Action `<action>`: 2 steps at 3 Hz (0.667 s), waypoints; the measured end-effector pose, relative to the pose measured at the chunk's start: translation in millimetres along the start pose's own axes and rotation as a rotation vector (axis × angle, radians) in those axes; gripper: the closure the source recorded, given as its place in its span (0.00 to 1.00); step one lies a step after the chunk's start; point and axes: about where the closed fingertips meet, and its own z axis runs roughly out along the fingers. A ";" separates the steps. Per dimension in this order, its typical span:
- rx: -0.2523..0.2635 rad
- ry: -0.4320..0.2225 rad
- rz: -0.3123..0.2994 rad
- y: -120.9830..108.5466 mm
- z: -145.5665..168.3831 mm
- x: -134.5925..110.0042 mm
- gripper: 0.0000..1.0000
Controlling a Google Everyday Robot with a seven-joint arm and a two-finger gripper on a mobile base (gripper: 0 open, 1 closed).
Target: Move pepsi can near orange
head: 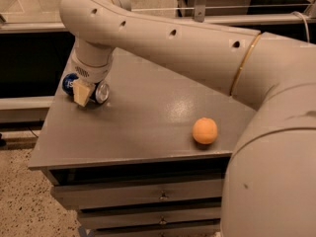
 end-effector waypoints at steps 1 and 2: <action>0.001 -0.019 -0.001 -10.8 -14.9 -1.5 0.72; 0.023 -0.029 0.000 -39.6 -53.4 18.2 0.96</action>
Offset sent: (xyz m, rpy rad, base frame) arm 0.0299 -0.1232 0.0897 0.0045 -0.0745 0.0001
